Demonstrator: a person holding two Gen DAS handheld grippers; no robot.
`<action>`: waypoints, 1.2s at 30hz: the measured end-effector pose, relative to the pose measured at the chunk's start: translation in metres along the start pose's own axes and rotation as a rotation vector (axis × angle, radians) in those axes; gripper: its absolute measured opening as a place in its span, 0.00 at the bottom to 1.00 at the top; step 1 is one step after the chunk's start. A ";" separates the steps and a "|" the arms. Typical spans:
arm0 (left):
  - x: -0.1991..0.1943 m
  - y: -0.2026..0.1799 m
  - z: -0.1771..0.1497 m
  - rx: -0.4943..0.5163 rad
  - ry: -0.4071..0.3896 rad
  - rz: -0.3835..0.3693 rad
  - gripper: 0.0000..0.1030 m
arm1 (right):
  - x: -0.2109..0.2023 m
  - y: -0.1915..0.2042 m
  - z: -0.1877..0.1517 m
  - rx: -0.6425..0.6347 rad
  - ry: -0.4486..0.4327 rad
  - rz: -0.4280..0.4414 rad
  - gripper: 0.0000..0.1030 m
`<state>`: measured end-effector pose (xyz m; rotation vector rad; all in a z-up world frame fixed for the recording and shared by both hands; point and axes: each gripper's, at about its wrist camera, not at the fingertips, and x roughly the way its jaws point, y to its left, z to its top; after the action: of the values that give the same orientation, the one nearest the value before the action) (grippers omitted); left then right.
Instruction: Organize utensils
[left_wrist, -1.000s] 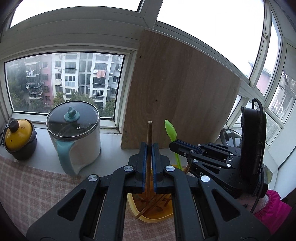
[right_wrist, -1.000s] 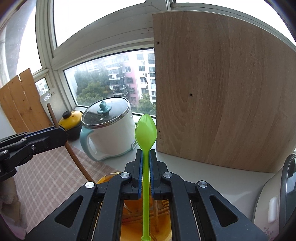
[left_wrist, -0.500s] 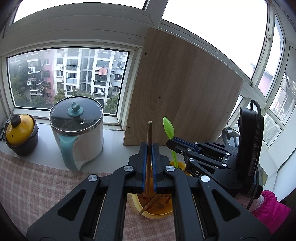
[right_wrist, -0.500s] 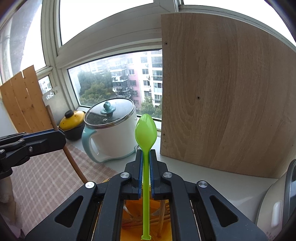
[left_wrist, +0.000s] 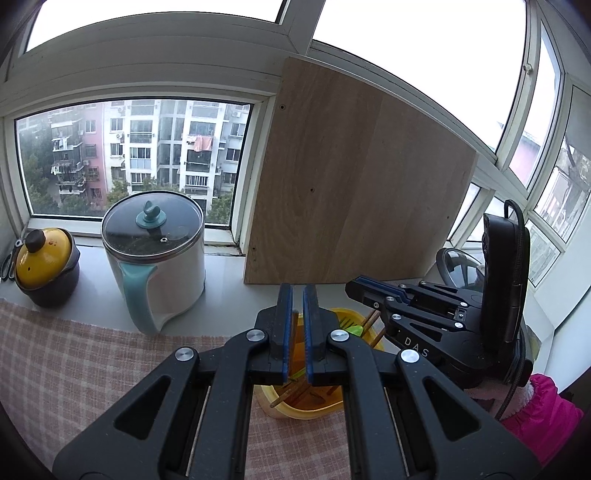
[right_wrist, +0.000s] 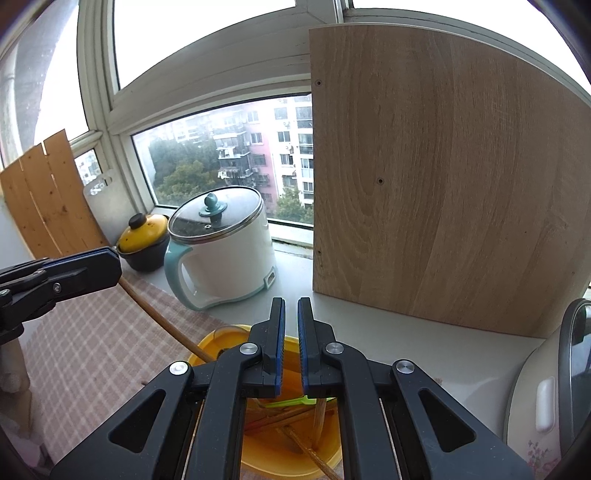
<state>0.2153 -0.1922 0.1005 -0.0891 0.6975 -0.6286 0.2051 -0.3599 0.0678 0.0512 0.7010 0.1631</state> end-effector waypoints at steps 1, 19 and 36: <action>-0.003 -0.001 -0.001 0.002 -0.002 -0.001 0.03 | -0.003 0.000 -0.001 0.001 0.000 0.000 0.05; -0.065 -0.017 -0.038 0.061 -0.034 0.045 0.03 | -0.062 0.025 -0.033 0.019 -0.006 0.002 0.07; -0.108 -0.019 -0.110 0.072 0.013 0.184 0.74 | -0.107 0.049 -0.083 0.039 0.002 -0.043 0.49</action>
<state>0.0731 -0.1327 0.0834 0.0456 0.6860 -0.4778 0.0646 -0.3304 0.0779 0.0729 0.7071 0.1087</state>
